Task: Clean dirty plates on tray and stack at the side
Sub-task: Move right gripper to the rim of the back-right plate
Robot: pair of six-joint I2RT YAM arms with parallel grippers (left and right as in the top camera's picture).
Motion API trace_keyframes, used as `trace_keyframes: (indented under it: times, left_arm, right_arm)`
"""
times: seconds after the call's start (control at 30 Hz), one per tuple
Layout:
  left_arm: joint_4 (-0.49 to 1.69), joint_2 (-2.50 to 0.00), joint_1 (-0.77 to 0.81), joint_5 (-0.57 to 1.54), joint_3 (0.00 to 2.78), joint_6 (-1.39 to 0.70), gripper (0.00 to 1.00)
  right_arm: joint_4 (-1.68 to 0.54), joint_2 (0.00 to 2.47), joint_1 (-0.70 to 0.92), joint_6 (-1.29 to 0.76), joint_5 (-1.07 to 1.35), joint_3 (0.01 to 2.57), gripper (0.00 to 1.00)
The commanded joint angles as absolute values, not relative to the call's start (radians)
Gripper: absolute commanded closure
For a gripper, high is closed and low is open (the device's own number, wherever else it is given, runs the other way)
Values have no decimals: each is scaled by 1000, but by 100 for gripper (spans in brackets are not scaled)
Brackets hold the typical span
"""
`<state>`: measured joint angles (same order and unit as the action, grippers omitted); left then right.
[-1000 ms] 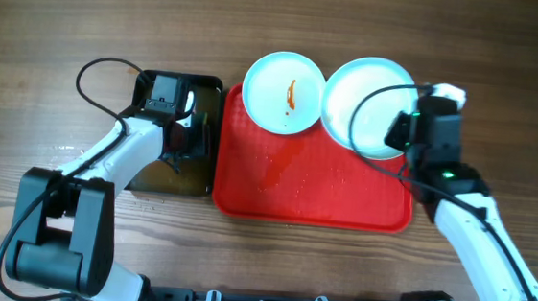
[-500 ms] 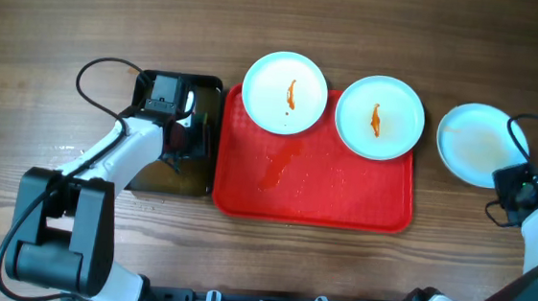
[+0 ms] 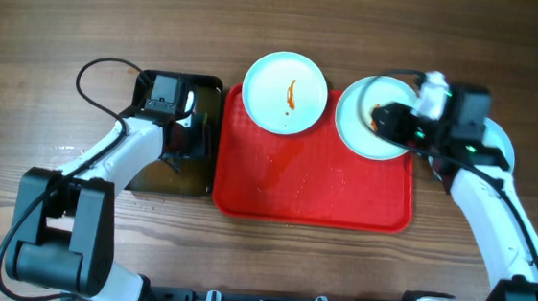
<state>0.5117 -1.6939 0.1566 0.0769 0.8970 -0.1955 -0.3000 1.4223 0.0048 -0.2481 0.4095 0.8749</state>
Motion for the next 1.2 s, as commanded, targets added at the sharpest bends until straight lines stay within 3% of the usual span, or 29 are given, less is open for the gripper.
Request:
trace_keyframes:
  times: [0.0,0.1,0.27,0.53,0.63,0.73,0.77,1.0,1.17]
  left_arm:
    - [509,-1683,153,89,902,-191,31]
    - [509,-1683,153,89,902,-191,31]
    - [509,-1683,153,89,902,-191,31]
    - [510,-1683,153,89,902,-191,31]
    - [510,-1683,153,89,902,-191,31]
    - [509,-1683,153,89,902,-191,31]
    - [510,-1683,153,89,902,-191,31]
    - [519,-1683,153,89,902,-191,31]
    - [517,-1683,153,89,902,-191,31]
  right_arm:
    - [-434,1469,157,-76,233,1087,54]
    - [-478,1573,215,-53,233,1205,54]
    - [-308,1748,249,-141,233,1209,54]
    - [-226,1954,281,-233,203,1209,57]
    - [-250,1967,283,-239,210,1198,71]
    - [-276,1973,291,-239,256,1179,78]
    - [-297,1973,295,-241,256,1178,86]
    - [-426,1973,297,-456,257,1178,96]
    - [-628,1973,300,-392,293,1178,96]
